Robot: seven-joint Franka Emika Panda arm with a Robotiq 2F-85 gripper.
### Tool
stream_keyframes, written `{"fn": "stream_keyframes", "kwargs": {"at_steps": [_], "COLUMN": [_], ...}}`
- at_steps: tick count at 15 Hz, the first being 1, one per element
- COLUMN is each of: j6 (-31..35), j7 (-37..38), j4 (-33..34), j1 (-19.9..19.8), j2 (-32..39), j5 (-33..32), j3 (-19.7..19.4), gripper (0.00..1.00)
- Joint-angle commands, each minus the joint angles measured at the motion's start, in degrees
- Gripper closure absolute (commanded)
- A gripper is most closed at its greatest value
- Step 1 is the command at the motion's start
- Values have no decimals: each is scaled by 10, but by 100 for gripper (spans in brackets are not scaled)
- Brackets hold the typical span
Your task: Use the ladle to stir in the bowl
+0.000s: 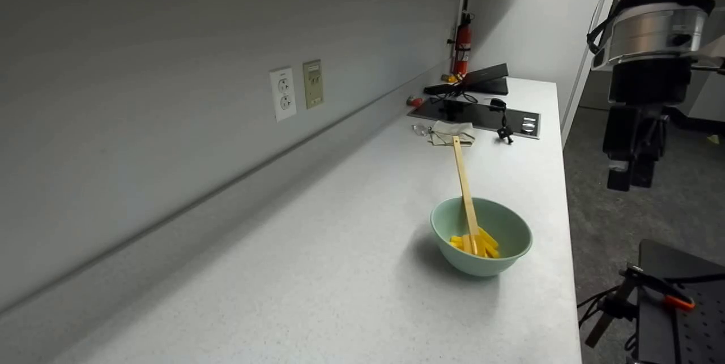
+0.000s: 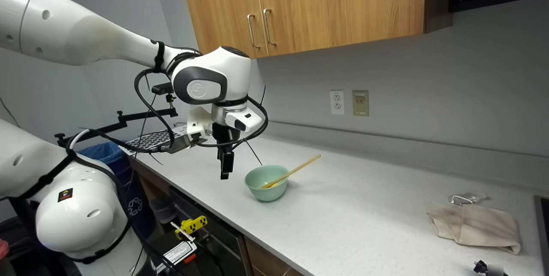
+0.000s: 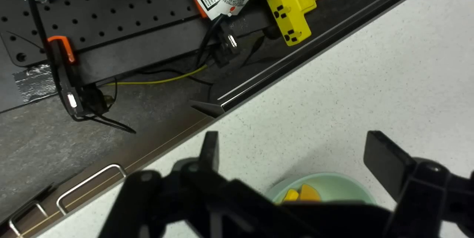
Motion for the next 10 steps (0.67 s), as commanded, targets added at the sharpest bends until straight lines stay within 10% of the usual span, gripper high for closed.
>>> {"fn": "stream_keyframes", "kwargs": {"at_steps": [1, 10], "j6": [-4, 34], "j7": [-5, 5], "j4": [1, -2], "j1": [-12, -10], "j2": [0, 6], "j5": [5, 1], "j3": [11, 31], "gripper": [0, 0]}}
